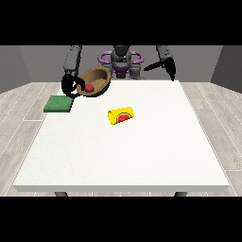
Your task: Pick the cup and pour the ball into the bowl, then pick the bowl and place it on the pad
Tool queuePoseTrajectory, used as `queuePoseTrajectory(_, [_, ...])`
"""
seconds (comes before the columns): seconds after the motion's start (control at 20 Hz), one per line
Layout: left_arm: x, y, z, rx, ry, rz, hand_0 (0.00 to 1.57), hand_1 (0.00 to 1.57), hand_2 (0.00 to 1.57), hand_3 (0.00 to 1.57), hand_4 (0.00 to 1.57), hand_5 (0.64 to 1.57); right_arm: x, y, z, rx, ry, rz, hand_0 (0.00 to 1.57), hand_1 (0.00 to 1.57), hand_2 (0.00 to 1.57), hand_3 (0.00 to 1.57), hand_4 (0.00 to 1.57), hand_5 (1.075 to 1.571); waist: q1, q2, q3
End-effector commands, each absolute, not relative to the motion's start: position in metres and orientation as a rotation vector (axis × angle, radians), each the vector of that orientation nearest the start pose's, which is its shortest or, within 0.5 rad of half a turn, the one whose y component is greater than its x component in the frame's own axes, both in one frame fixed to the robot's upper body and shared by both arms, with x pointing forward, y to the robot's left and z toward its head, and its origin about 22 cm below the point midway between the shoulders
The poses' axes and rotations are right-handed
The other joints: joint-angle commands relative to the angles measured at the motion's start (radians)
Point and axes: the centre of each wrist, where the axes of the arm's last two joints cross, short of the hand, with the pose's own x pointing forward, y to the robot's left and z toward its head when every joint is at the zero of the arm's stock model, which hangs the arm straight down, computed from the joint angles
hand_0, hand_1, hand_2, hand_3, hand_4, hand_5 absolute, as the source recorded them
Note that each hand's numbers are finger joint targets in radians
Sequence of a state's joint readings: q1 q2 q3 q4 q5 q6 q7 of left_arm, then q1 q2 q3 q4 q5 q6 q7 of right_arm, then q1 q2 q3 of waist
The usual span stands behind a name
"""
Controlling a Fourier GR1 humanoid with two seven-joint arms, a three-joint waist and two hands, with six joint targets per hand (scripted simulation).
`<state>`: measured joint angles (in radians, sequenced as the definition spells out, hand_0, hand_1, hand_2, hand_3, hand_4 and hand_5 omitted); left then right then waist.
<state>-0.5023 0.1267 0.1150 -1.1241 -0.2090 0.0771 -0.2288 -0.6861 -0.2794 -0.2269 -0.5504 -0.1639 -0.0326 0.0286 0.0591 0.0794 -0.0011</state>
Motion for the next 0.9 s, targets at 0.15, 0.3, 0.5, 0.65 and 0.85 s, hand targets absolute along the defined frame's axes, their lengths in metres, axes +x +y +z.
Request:
queuePoseTrajectory(0.15, [0.369, 0.249, 0.065, 0.293, -1.905, -0.252, 0.0, 0.0, 0.0, 0.0, 0.0, 1.569, 0.385, -0.376, 0.044, -0.122, -1.296, -0.189, 1.57, 1.57, 1.57, 1.57, 1.06, 1.564, -0.006, 0.08, 0.0014])
queuePoseTrajectory(0.3, [0.359, 0.239, 0.042, 0.292, -1.889, -0.235, 0.0, 0.0, 0.0, 0.0, 0.0, 1.568, 0.366, -0.39, 0.022, -0.099, -1.266, -0.196, 1.57, 1.57, 1.57, 1.57, 1.07, 1.557, -0.04, 0.068, 0.0012])
queuePoseTrajectory(0.5, [0.351, 0.234, 0.024, 0.299, -1.887, -0.251, 0.0, 0.0, 0.0, 0.0, 0.0, 1.565, 0.358, -0.399, 0.018, -0.088, -1.281, -0.207, 1.57, 1.57, 1.57, 1.57, 1.07, 1.557, -0.035, 0.073, 0.0013])
queuePoseTrajectory(0.65, [0.368, 0.237, 0.046, 0.344, -1.963, -0.229, 0.0, 0.0, 0.0, 0.0, 0.0, 1.565, 0.364, -0.425, 0.055, -0.07, -1.346, -0.232, 1.57, 1.57, 1.57, 1.57, 1.07, 1.563, -0.058, 0.164, 0.0014])
queuePoseTrajectory(0.85, [0.366, 0.181, 0.077, 0.346, -2.119, -0.232, 0.0, 0.0, 0.0, 0.0, 0.0, 1.565, 0.352, -0.464, 0.073, -0.074, -1.478, -0.311, 1.57, 1.57, 1.57, 1.37, 1.03, 1.562, -0.007, 0.301, 0.0034])
